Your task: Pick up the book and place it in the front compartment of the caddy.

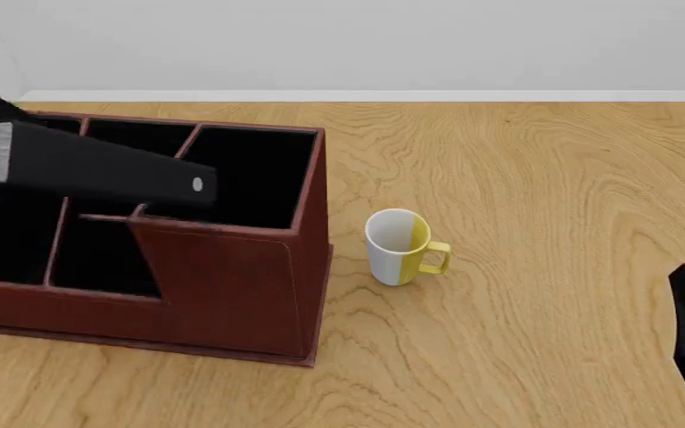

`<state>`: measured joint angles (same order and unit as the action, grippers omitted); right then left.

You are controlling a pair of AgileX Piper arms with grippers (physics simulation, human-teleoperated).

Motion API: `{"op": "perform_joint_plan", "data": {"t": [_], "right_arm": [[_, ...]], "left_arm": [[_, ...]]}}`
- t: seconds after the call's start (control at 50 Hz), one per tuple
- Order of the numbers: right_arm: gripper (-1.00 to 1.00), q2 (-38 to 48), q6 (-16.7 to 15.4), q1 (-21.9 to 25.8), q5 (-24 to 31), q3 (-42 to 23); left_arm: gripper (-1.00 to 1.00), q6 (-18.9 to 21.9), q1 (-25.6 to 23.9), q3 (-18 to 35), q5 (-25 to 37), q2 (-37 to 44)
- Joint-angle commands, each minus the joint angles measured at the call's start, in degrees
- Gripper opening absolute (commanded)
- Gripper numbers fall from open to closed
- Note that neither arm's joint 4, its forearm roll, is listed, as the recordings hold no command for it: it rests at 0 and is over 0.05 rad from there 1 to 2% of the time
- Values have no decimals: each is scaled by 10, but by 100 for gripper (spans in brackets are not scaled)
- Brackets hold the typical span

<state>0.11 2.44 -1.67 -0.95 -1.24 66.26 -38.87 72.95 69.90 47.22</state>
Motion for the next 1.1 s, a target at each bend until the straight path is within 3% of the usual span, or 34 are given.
{"op": "perform_joint_plan", "data": {"t": [0.02,0.22,0.44,0.74,0.76,0.86,0.9,0.96,1.04,1.1], "right_arm": [[100,0,-1,0,0,0],[100,0,-3,1,0,1],[100,0,-8,-3,0,2],[100,-1,-14,-5,0,4],[100,-1,-14,-5,1,4],[100,-1,-14,-9,1,4],[100,-1,-15,-8,1,4],[100,-1,-18,-7,1,5],[100,-1,-20,-8,1,6],[100,-1,-21,-10,1,6]], "left_arm": [[-100,29,14,72,0,-8],[-100,82,112,60,0,-19],[-100,169,224,22,0,-15],[-100,239,266,-47,0,20],[-100,258,280,-53,0,20],[-100,260,274,-50,0,31],[-100,290,302,-60,0,31],[-100,290,300,-51,0,37],[-100,260,274,-32,0,50],[-100,273,276,-36,0,48]]}}
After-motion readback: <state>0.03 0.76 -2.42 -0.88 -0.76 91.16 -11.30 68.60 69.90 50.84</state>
